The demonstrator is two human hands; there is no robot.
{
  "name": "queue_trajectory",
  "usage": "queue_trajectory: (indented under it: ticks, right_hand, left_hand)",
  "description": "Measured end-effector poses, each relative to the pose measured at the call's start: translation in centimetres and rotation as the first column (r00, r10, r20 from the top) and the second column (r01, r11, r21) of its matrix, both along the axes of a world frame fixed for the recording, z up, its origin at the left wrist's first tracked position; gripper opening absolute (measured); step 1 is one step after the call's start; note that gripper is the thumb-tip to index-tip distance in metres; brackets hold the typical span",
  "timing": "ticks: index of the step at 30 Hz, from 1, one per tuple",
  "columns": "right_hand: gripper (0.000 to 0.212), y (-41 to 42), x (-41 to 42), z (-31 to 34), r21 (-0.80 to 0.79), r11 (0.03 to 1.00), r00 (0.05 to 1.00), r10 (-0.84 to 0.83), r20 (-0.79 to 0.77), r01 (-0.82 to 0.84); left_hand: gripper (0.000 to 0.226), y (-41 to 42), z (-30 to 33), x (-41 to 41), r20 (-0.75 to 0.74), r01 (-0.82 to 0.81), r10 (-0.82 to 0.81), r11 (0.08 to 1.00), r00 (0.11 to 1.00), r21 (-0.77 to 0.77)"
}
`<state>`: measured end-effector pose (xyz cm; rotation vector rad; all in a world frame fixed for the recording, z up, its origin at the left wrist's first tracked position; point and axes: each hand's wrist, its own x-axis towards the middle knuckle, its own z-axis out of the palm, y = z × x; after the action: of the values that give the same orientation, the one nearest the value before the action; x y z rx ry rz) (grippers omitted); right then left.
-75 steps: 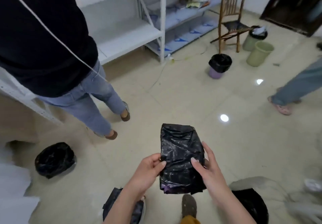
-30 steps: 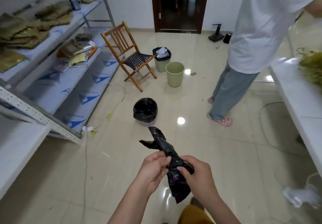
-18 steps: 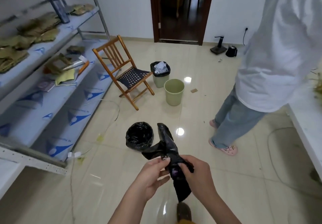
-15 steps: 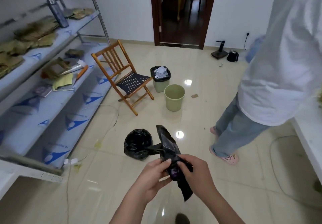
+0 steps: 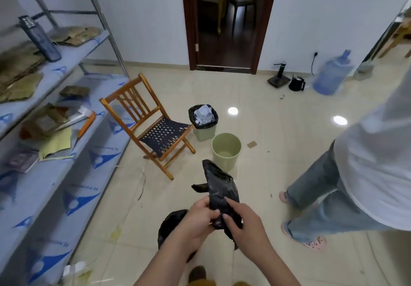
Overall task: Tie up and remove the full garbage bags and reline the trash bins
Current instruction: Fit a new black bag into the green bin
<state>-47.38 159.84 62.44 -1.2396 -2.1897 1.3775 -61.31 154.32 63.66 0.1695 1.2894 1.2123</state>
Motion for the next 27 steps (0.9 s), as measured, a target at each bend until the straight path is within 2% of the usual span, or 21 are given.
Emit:
queue_trajectory:
  ticks: [2, 7, 13, 19, 24, 27]
  right_hand:
    - [0.042, 2.7, -2.4, 0.7, 0.006, 0.999, 0.999, -0.033, -0.011, 0.033]
    - [0.034, 9.7, -6.4, 1.1, 0.031, 0.971, 0.971, -0.234, -0.056, 0.236]
    - [0.024, 21.5, -10.9, -0.4, 0.000, 0.958, 0.956, -0.288, -0.051, 0.288]
    - [0.038, 35.0, -14.3, -0.2, -0.027, 0.976, 0.975, -0.217, -0.059, 0.215]
    - [0.038, 43.2, -17.3, 0.4, -0.016, 0.979, 0.976, -0.204, -0.075, 0.204]
    - [0.036, 46.1, -18.7, -0.1, -0.042, 0.973, 0.969, -0.232, -0.089, 0.229]
  left_hand:
    - [0.038, 3.1, 0.6, -2.8, -0.022, 0.025, -0.024, 0.999, 0.999, 0.037]
    - [0.028, 10.8, 0.6, -6.8, -0.033, 0.085, -0.083, 0.996, 0.996, 0.040]
    - [0.032, 22.2, -0.5, -10.9, -0.033, 0.102, -0.102, 0.995, 0.994, 0.015]
    - [0.029, 34.4, -0.4, -13.9, -0.020, -0.030, 0.029, 0.998, 0.999, -0.047]
    - [0.025, 42.5, 0.6, -16.6, -0.057, -0.187, 0.183, 0.979, 0.981, -0.077]
    - [0.023, 45.6, 0.3, -18.0, -0.071, -0.223, 0.216, 0.970, 0.974, -0.099]
